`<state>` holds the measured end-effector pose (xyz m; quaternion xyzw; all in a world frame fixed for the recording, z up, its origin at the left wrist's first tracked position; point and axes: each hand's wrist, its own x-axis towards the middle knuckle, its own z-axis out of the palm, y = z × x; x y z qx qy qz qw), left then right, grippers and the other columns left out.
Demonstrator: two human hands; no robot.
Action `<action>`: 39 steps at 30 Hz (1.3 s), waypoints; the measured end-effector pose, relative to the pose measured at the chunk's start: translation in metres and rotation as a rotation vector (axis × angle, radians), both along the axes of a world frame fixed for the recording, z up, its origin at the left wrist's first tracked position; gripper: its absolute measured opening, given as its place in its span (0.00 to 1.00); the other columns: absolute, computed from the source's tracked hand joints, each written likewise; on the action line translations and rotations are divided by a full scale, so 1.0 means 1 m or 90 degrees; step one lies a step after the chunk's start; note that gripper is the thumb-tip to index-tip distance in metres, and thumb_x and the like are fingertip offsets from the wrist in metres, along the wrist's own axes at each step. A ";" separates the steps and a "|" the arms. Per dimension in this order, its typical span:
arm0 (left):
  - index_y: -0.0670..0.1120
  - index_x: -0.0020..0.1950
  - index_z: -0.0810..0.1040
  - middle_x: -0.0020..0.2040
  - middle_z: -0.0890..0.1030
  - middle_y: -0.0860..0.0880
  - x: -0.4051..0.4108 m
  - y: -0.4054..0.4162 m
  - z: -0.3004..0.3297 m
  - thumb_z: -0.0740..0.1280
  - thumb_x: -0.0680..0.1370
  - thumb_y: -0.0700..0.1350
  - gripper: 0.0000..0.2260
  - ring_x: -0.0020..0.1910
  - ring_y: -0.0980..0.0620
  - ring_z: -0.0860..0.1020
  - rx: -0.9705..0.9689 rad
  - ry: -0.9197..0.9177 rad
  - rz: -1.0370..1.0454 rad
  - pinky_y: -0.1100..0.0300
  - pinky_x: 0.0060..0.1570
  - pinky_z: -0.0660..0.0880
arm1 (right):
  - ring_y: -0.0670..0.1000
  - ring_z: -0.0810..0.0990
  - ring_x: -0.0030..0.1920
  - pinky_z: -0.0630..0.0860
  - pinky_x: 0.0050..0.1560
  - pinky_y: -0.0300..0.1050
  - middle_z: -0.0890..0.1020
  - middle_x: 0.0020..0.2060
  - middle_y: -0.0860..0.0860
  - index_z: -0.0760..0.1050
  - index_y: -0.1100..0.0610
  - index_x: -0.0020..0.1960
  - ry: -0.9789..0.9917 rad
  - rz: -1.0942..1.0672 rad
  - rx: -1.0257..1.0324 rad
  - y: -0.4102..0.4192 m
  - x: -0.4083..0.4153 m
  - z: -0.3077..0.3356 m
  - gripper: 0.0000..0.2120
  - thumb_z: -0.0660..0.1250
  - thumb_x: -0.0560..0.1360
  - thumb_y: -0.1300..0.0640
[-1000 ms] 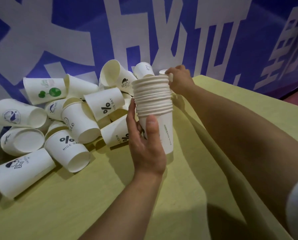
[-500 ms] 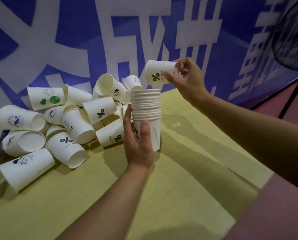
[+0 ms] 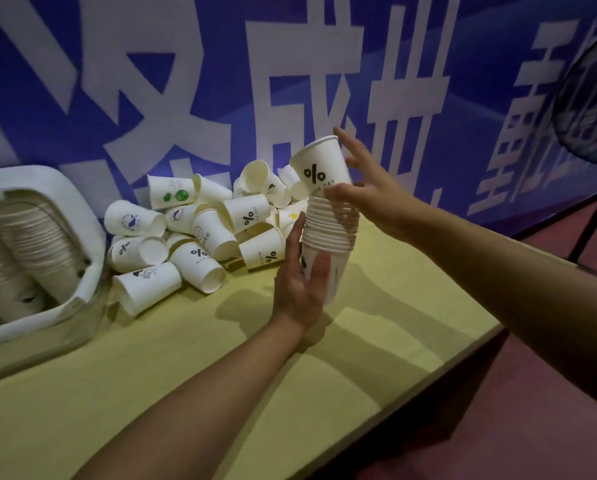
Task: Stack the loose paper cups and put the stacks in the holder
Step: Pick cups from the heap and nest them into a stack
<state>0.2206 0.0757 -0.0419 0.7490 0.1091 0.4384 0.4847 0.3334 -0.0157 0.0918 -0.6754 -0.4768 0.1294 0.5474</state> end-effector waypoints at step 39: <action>0.72 0.69 0.57 0.58 0.81 0.50 -0.099 0.073 -0.018 0.65 0.71 0.67 0.29 0.49 0.52 0.83 -0.050 -0.032 0.229 0.49 0.47 0.81 | 0.51 0.80 0.57 0.78 0.49 0.36 0.78 0.58 0.53 0.76 0.45 0.61 0.068 0.013 0.282 0.110 -0.121 -0.121 0.12 0.67 0.80 0.58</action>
